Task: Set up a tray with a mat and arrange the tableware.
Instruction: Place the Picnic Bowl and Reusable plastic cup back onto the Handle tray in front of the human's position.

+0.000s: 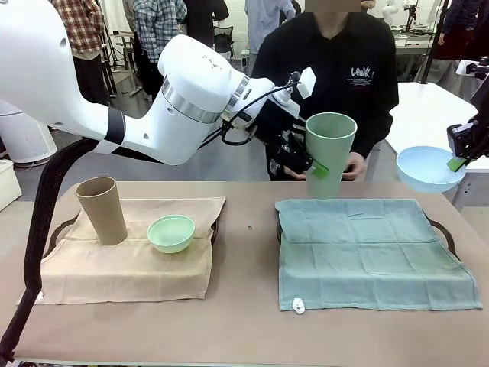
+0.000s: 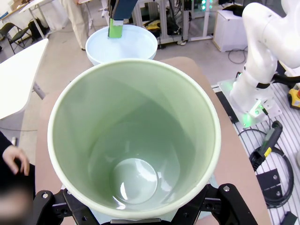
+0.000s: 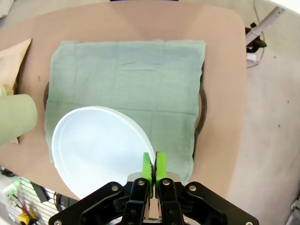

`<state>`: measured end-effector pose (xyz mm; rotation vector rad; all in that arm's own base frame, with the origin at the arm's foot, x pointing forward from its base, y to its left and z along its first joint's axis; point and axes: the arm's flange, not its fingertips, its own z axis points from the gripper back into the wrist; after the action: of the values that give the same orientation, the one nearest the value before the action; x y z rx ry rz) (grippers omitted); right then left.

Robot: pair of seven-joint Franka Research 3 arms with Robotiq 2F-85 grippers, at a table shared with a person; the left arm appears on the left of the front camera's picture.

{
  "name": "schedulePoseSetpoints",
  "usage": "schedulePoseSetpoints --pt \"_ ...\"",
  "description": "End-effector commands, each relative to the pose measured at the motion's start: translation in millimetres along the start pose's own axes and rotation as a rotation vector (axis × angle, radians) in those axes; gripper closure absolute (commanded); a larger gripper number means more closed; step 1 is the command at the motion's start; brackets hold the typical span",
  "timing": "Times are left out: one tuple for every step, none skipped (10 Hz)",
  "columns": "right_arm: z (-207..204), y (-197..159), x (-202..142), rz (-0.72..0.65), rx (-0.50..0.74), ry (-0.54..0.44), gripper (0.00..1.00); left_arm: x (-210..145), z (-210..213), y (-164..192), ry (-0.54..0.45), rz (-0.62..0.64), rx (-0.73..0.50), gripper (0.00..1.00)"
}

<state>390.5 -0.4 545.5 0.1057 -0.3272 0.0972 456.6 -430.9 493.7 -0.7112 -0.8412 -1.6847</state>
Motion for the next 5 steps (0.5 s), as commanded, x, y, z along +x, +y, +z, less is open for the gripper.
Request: schedulePoseSetpoints --pt "0.0 0.0 0.0 0.000 0.000 0.000 0.96 0.0 0.0 0.0 0.000 0.000 0.000 0.15" --pt "-24.0 -6.6 0.0 0.043 0.015 0.039 0.96 -20.4 -11.2 7.7 -0.028 0.083 0.004 0.15" --pt "-49.1 -13.8 1.0 0.067 0.025 0.059 0.96 -39.8 -25.1 14.2 -0.016 0.115 0.010 0.15" --pt "-76.4 -18.8 1.9 0.092 0.041 0.105 0.96 -57.1 -39.9 21.1 -0.019 0.110 0.022 0.15" --pt "-102.0 -25.2 2.5 0.094 0.042 0.149 0.96 -70.5 -51.0 27.8 -0.019 0.108 0.038 0.15"
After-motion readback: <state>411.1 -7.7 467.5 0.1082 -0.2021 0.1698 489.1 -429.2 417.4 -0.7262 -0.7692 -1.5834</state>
